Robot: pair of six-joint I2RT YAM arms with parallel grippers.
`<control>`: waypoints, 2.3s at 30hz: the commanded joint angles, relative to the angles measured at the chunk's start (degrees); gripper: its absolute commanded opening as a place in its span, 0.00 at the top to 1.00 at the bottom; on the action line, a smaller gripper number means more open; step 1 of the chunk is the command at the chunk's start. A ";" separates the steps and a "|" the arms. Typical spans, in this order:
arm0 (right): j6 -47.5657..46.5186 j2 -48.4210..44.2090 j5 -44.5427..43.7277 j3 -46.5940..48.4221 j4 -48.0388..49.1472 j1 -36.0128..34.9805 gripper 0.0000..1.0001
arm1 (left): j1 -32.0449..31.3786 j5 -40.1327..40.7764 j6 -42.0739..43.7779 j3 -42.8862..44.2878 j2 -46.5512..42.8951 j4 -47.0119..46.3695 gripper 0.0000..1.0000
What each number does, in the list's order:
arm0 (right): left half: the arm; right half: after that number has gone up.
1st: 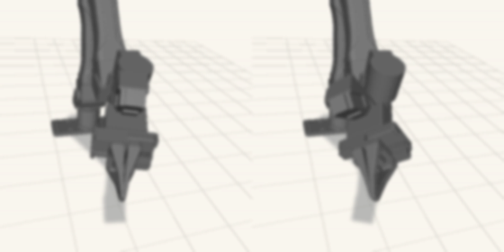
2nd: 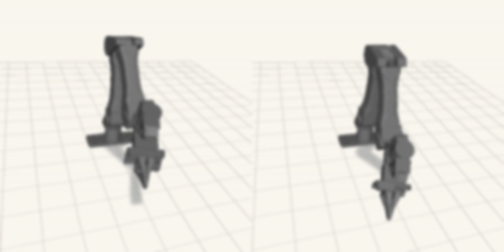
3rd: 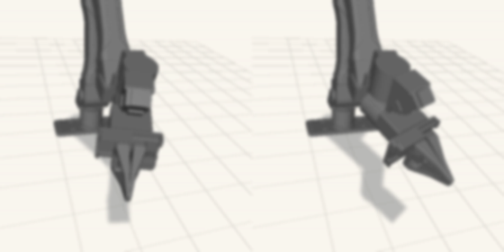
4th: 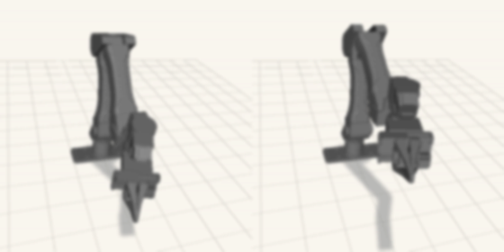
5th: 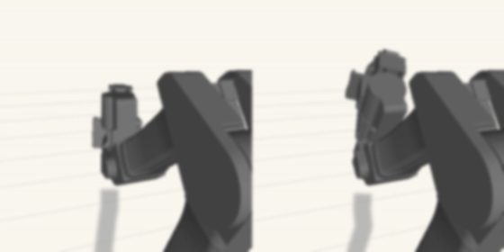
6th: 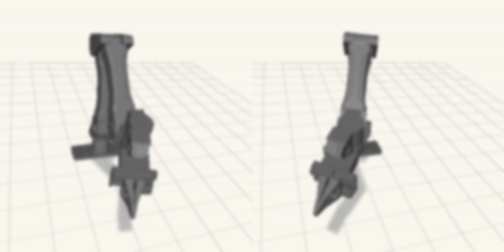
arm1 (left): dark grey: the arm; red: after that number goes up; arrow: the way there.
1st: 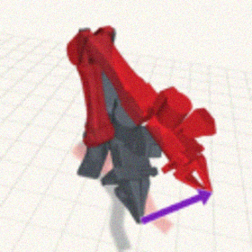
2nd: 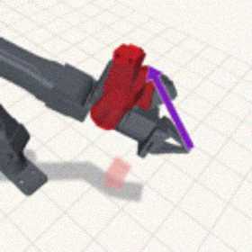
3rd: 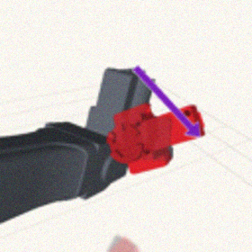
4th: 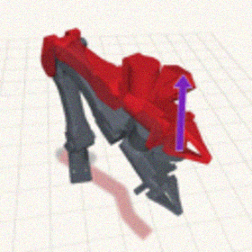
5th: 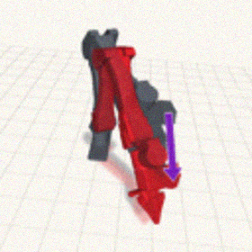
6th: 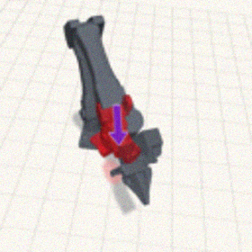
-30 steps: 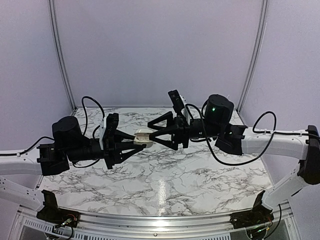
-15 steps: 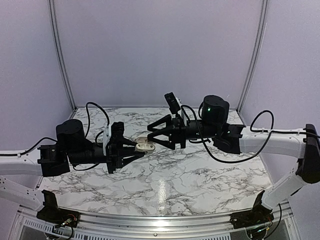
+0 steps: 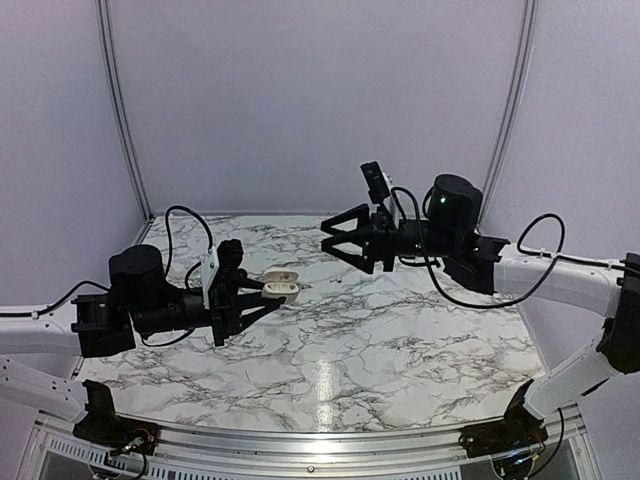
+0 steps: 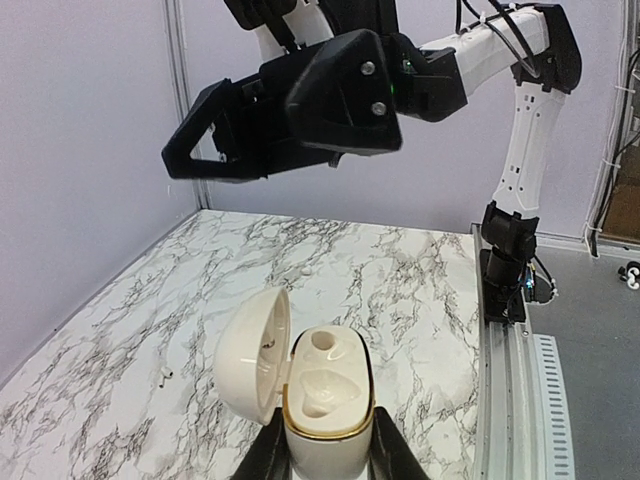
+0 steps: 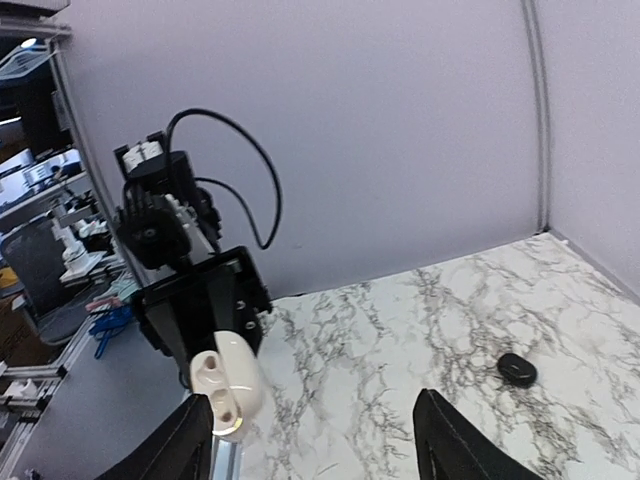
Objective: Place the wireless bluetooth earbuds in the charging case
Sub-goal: Pick up the left earbud from the center of the board.
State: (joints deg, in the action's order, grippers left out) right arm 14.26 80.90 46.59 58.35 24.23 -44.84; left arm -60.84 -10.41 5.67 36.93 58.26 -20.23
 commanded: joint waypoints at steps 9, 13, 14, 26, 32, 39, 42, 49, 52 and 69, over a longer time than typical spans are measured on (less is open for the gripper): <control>-8.10 9.35 -21.96 10.51 -23.15 10.12 0.42 | 0.46 1.74 -0.97 -0.38 -1.94 -0.16 1.00; -8.12 16.96 -24.41 13.40 -26.75 13.50 0.48 | 0.46 2.84 -1.01 -0.34 -1.58 -0.25 1.00; -8.61 19.92 -25.17 15.09 -27.94 14.39 0.50 | 0.50 2.98 -1.14 -0.36 -1.57 -0.33 1.00; -9.45 38.28 -27.11 25.74 -33.71 16.10 0.58 | 0.46 1.93 1.62 -2.01 -2.39 -0.48 1.00; -10.02 42.02 -26.69 28.38 -34.55 16.20 0.59 | 0.42 -0.04 4.61 -3.85 -4.38 -0.78 1.00; -10.48 44.31 -26.23 30.86 -35.54 16.45 0.59 | 0.05 -2.01 7.59 -5.34 -5.99 -0.73 1.00; -10.57 44.75 -25.83 31.49 -35.94 16.69 0.60 | -0.38 -1.49 8.82 -5.87 -6.43 -0.70 1.00; -10.53 45.19 -24.34 31.70 -36.02 16.81 0.65 | -0.60 0.20 8.92 -5.67 -6.37 -0.69 1.00; -10.41 45.80 -23.93 31.66 -35.84 16.80 0.66 | -0.60 0.34 8.92 -5.56 -6.15 -0.69 1.00; -10.81 48.86 -22.59 31.74 -35.66 16.04 0.79 | -0.60 1.45 9.15 -5.23 -5.44 -0.75 1.00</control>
State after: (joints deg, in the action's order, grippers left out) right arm 4.16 128.40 23.20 88.58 -11.20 -28.38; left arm -61.23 -9.82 14.39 31.53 52.71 -20.23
